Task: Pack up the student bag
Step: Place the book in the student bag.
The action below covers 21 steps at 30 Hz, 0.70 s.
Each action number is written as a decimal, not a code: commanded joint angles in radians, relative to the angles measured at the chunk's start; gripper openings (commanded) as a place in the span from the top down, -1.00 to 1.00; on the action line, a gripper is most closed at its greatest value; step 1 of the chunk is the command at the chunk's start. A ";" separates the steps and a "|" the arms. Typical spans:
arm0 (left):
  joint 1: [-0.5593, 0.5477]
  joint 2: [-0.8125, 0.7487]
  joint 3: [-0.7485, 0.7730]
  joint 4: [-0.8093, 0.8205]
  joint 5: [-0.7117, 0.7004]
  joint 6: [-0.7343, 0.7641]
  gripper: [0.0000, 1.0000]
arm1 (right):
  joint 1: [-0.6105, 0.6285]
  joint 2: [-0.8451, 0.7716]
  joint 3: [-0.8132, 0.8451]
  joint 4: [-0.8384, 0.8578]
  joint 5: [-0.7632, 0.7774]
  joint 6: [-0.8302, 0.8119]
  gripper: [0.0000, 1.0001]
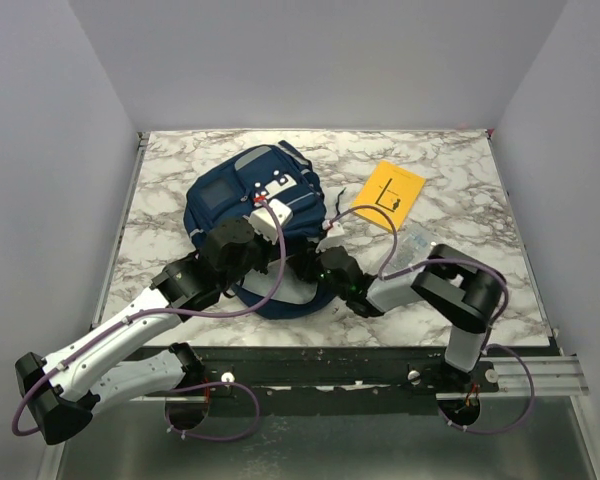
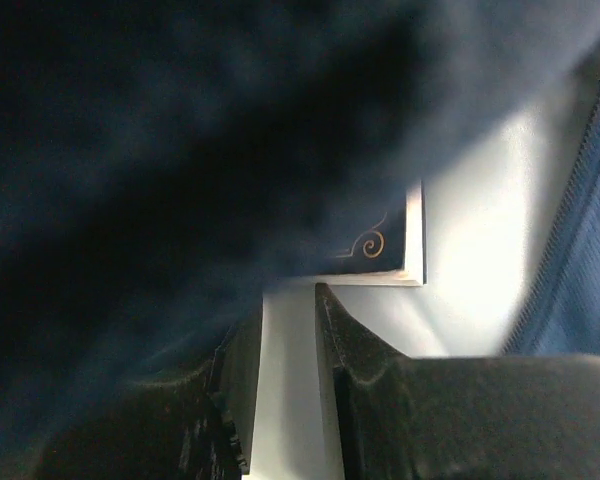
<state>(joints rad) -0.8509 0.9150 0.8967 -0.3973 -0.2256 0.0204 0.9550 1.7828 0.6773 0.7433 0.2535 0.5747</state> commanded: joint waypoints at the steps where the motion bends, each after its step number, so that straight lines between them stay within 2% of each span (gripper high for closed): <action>1: -0.004 -0.015 0.026 0.113 0.046 -0.038 1.00 | 0.049 0.161 0.054 0.494 0.235 -0.009 0.35; 6: -0.004 -0.017 0.017 0.113 0.016 -0.030 1.00 | 0.048 0.254 0.231 0.519 0.282 -0.113 0.30; 9: -0.004 -0.021 0.019 0.112 0.005 -0.025 1.00 | 0.048 0.269 0.220 0.551 0.272 -0.140 0.24; 12: -0.004 -0.028 0.019 0.111 -0.004 -0.028 1.00 | 0.048 0.228 0.130 0.547 0.253 -0.114 0.15; 18: -0.004 -0.038 0.027 0.099 -0.029 -0.027 1.00 | 0.048 -0.073 -0.167 0.360 0.058 -0.011 0.01; 21: -0.004 -0.032 0.031 0.088 -0.054 -0.025 1.00 | 0.048 -0.278 -0.258 0.155 -0.067 0.006 -0.13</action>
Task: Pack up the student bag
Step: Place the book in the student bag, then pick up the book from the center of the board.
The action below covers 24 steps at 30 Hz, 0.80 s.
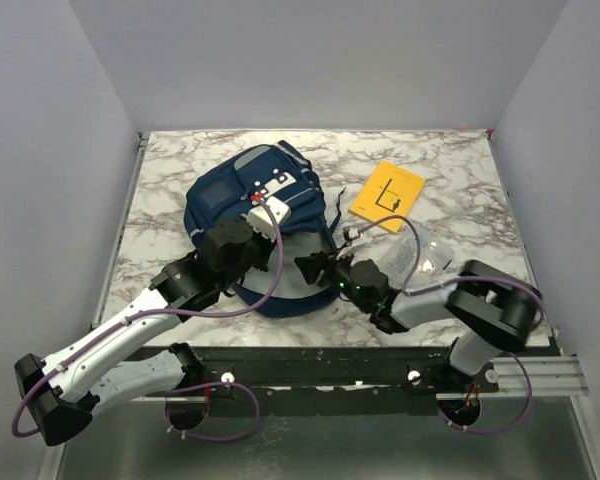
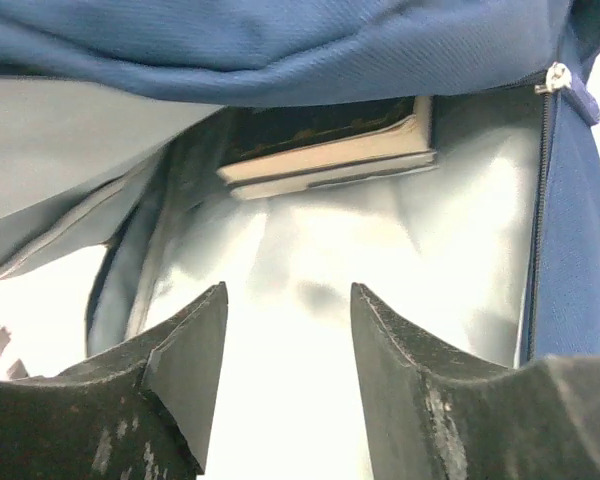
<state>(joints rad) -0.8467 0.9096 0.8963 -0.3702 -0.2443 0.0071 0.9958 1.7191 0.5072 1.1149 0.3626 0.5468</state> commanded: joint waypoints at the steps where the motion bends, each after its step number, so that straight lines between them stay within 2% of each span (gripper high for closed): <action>1: -0.007 -0.023 0.033 0.057 -0.040 -0.012 1.00 | 0.007 -0.282 -0.095 -0.330 -0.203 0.024 -0.13; 4: -0.006 -0.012 0.046 0.044 -0.037 -0.015 1.00 | 0.007 -0.519 -0.128 -0.545 -0.200 -0.011 -0.26; 5: -0.007 -0.011 0.048 0.040 -0.032 -0.016 1.00 | 0.008 -0.599 -0.133 -0.644 -0.138 -0.008 -0.31; 7: -0.007 -0.011 0.049 0.038 -0.025 -0.019 1.00 | 0.006 -0.730 -0.150 -0.794 0.098 -0.006 -0.38; 10: -0.006 -0.006 0.047 0.038 -0.026 -0.019 1.00 | 0.002 -0.889 -0.182 -0.882 0.340 -0.035 -0.54; 12: -0.007 0.000 0.049 0.036 -0.025 -0.019 1.00 | -0.009 -0.944 -0.184 -0.875 0.443 -0.087 -0.68; 15: -0.006 0.006 0.052 0.034 -0.017 -0.027 1.00 | -0.105 -0.876 -0.098 -0.935 0.509 -0.104 -0.84; 18: -0.006 0.011 0.053 0.033 -0.009 -0.030 1.00 | -0.316 -0.730 0.047 -1.055 0.408 -0.055 -0.98; 24: -0.007 0.015 0.051 0.029 -0.025 -0.022 1.00 | -0.665 -0.365 0.370 -1.254 -0.058 0.027 -1.00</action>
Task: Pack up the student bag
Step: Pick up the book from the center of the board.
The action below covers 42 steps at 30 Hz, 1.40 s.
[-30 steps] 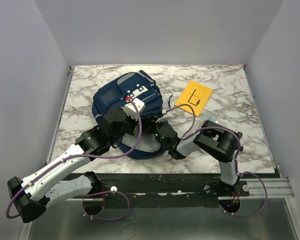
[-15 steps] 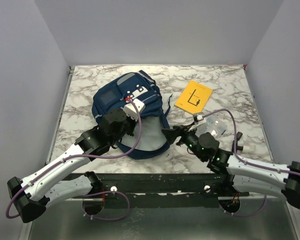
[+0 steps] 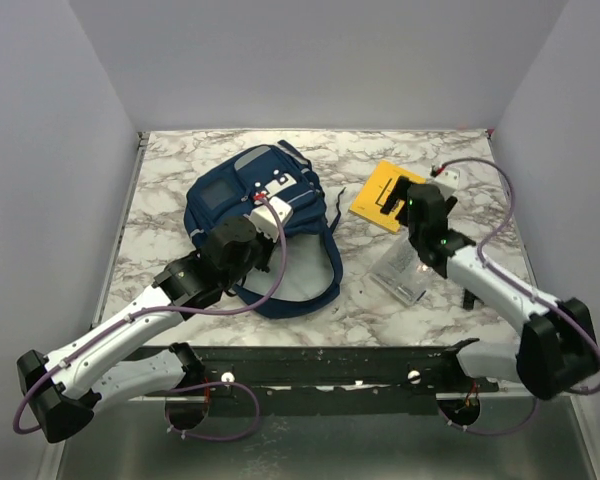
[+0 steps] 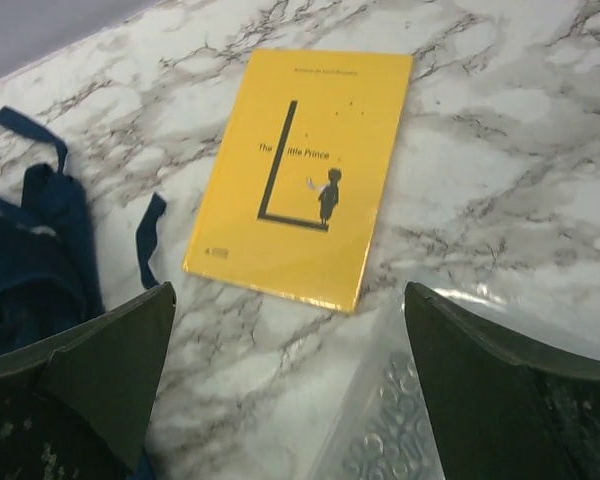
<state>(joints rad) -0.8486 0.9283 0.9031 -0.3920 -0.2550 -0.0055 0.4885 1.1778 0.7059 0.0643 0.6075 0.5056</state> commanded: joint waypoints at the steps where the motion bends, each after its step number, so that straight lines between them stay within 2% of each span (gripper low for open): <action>1: -0.004 -0.002 0.042 0.051 -0.012 -0.006 1.00 | -0.197 0.241 0.215 -0.207 -0.395 0.068 -1.00; 4: -0.006 0.010 0.052 0.033 0.012 0.001 1.00 | -0.324 0.406 0.328 -0.215 -0.687 0.095 -1.00; 6: -0.006 0.010 0.053 0.023 0.049 0.001 1.00 | -0.367 0.502 0.386 -0.197 -0.766 0.077 -1.00; 11: -0.030 -0.028 0.019 0.026 0.102 0.118 1.00 | -0.395 0.655 0.538 -0.200 -0.693 -0.014 -1.00; 14: -0.102 -0.067 -0.034 0.031 -0.063 0.188 1.00 | -0.443 0.740 0.628 -0.243 -0.740 -0.015 -1.00; 15: -0.109 -0.078 -0.043 0.002 -0.070 0.190 1.00 | -0.456 0.758 0.651 -0.248 -0.767 -0.013 -1.00; 19: -0.112 -0.136 -0.069 -0.154 -0.078 0.057 1.00 | -0.476 0.788 0.708 -0.237 -0.793 -0.048 -0.99; 21: -0.111 -0.167 -0.068 -0.217 0.021 0.027 1.00 | -0.477 0.801 0.741 -0.240 -0.762 -0.071 -1.00; 24: -0.110 -0.177 -0.027 -0.295 0.122 -0.050 0.06 | -0.479 0.843 0.806 -0.259 -0.740 -0.101 -0.99; 26: -0.110 -0.172 0.026 -0.314 0.195 -0.099 -0.28 | -0.482 0.877 0.854 -0.289 -0.746 -0.110 -0.99; 29: -0.110 -0.139 0.112 -0.264 0.376 -0.167 -0.59 | -0.510 0.908 0.875 -0.283 -0.779 -0.127 -1.00; 32: -0.110 -0.045 0.197 -0.136 0.432 -0.299 -0.65 | -0.547 0.953 0.905 -0.278 -0.850 -0.134 -1.00; 35: -0.108 0.103 0.242 0.024 0.332 -0.525 -0.65 | -0.576 1.008 0.969 -0.289 -0.922 -0.136 -0.99; 39: -0.082 0.377 0.373 0.076 0.297 -0.732 -0.63 | -0.584 1.073 1.058 -0.310 -0.967 -0.183 -1.00; 42: -0.050 0.617 0.547 0.036 0.299 -0.823 -0.63 | -0.588 1.106 1.103 -0.341 -0.967 -0.219 -1.00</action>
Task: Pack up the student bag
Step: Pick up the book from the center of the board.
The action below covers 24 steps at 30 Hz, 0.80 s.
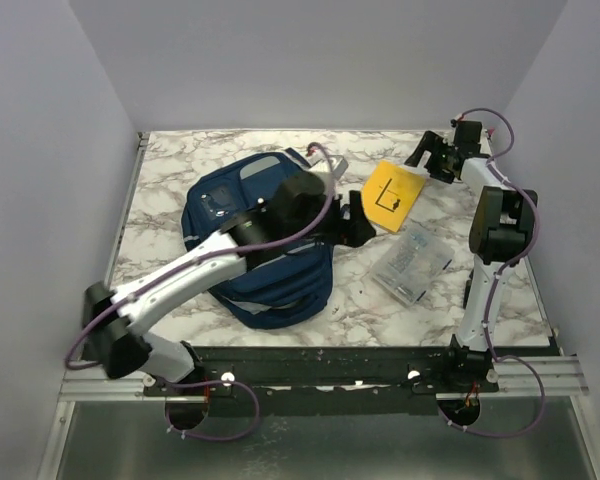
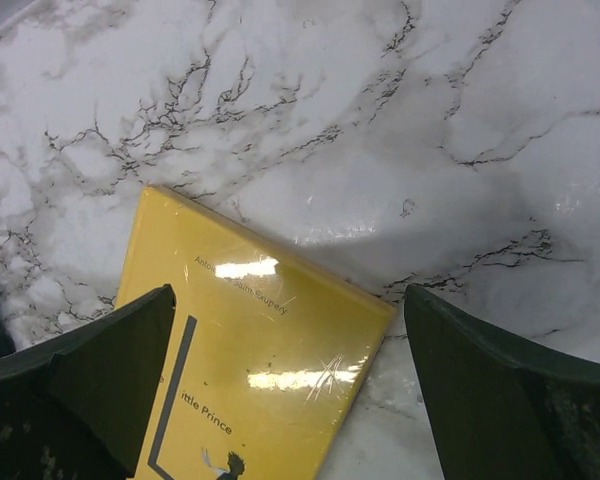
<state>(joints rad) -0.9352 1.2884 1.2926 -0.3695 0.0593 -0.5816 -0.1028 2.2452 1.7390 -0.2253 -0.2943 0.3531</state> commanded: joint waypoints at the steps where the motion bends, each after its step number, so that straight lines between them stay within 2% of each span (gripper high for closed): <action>1: 0.046 0.316 0.202 0.013 -0.018 -0.282 -0.63 | 0.000 0.039 0.068 -0.045 -0.075 -0.074 -0.99; 5: 0.078 0.554 0.371 0.005 -0.051 -0.435 -0.70 | -0.016 0.071 0.090 -0.030 -0.180 -0.086 -0.99; 7: 0.085 0.645 0.445 -0.045 -0.134 -0.518 -0.78 | -0.023 0.098 0.124 -0.057 -0.216 -0.094 -0.99; 11: 0.108 0.786 0.552 -0.072 -0.174 -0.643 -0.81 | -0.023 0.111 0.127 -0.052 -0.255 -0.106 -0.98; 15: 0.130 0.877 0.580 -0.072 -0.211 -0.806 -0.82 | -0.024 0.124 0.133 -0.046 -0.276 -0.110 -0.97; 24: 0.165 1.057 0.650 -0.074 -0.142 -1.079 -0.80 | -0.023 0.159 0.126 -0.044 -0.327 -0.092 -0.93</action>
<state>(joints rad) -0.7849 2.2883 1.9186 -0.4168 -0.0975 -1.4769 -0.1200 2.3642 1.8542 -0.2405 -0.5613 0.2604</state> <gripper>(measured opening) 0.899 0.970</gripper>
